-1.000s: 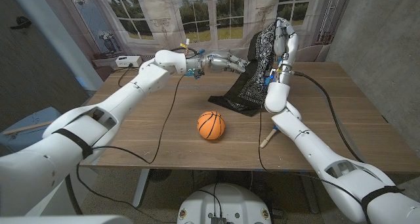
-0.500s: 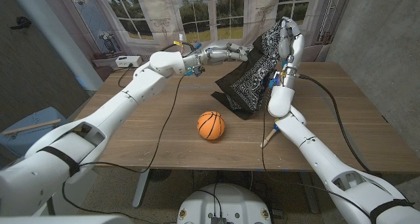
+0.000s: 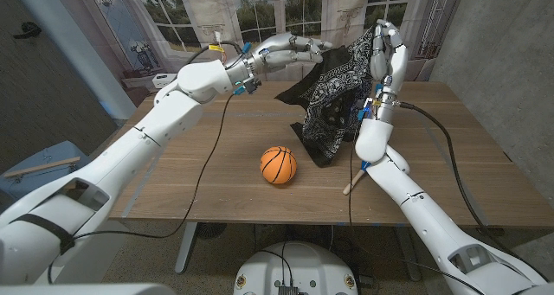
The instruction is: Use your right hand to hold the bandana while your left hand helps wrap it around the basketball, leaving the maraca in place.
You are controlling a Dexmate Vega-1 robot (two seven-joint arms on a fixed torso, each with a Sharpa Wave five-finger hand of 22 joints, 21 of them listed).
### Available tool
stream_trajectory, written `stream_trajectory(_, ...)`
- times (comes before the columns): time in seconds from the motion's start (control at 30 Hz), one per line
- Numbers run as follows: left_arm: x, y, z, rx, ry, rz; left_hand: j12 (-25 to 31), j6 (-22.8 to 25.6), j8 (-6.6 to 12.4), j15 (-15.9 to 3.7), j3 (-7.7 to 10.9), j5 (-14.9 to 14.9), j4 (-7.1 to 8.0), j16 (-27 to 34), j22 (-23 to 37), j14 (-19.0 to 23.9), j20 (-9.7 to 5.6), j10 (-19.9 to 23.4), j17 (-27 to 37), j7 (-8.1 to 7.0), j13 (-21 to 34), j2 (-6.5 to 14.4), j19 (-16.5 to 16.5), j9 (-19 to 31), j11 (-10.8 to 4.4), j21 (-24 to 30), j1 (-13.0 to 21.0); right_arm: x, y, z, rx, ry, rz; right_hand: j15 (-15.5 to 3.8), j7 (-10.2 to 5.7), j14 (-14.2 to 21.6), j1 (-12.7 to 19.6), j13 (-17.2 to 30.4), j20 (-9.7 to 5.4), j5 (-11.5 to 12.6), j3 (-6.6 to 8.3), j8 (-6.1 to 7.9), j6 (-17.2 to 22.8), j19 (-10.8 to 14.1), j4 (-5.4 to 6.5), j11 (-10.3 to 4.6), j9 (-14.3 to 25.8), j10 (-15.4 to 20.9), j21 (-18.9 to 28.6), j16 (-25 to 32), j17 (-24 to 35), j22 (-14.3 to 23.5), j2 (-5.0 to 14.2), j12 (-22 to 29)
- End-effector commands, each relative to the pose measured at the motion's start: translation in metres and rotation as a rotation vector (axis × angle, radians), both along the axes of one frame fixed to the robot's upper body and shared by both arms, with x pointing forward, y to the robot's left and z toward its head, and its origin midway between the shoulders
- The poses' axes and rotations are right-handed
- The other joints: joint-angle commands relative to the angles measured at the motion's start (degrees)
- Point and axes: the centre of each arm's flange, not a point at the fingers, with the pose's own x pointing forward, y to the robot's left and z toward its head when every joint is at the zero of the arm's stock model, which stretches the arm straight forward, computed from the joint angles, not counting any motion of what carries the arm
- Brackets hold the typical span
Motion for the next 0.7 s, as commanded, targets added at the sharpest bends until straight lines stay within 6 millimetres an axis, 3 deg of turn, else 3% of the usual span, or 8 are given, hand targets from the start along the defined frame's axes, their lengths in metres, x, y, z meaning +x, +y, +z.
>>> stream_trajectory(0.03, -0.044, 0.035, 0.028, -0.086, -0.096, 0.195, 0.3, -0.2, 10.48, -0.06, 2.92, 0.5, 2.85, 0.5, 0.2, 0.9, -0.08, 0.8, 0.2, -0.06, 0.3, 0.5, 1.0, 20.2, -0.22, 0.7, -0.1, -0.025, 0.005, -0.008, -0.016, -0.01, -0.031, -8.53, -0.1, 0.6, 0.6, 0.2, -0.69, 0.3, 0.24, 0.6, 0.7, 0.2, 0.01, -0.06, -0.1, 0.3, 0.3, 0.0, 0.2, 0.2, 0.11, 0.3)
stream_trajectory(0.43, -0.075, 0.077, 0.063, -0.147, -0.161, 0.662, 0.3, -0.3, 12.5, -0.63, 3.51, 1.3, 2.96, 0.5, 0.1, 1.9, -0.46, 1.1, 0.3, 0.22, 0.6, 0.3, 1.7, 22.8, -0.76, 1.4, -0.5, -0.032, 0.011, -0.015, -0.031, -0.003, -0.028, -8.59, 0.17, 0.6, 0.5, 0.2, -0.7, 0.2, 0.36, 0.92, 0.8, 0.1, -0.08, 0.02, -0.6, 0.5, 0.3, -0.2, 0.3, 0.2, 0.01, 0.3)
stream_trajectory(0.7, -0.101, 0.102, 0.077, -0.264, -0.207, 0.768, 0.3, -0.7, 13.03, -0.68, 3.87, 1.7, 3.02, 0.5, 0.0, 2.2, -0.61, 1.4, 0.3, 0.34, 0.7, 0.2, 2.2, 23.6, -0.78, 1.8, -0.6, -0.037, 0.016, -0.017, -0.039, -0.016, -0.021, -8.54, 0.13, 0.7, 0.5, 0.2, -0.64, 0.2, 0.43, 1.15, 0.8, -0.1, -0.17, -0.14, -0.9, 0.4, 0.3, -0.2, 0.4, 0.2, -0.06, 0.3)
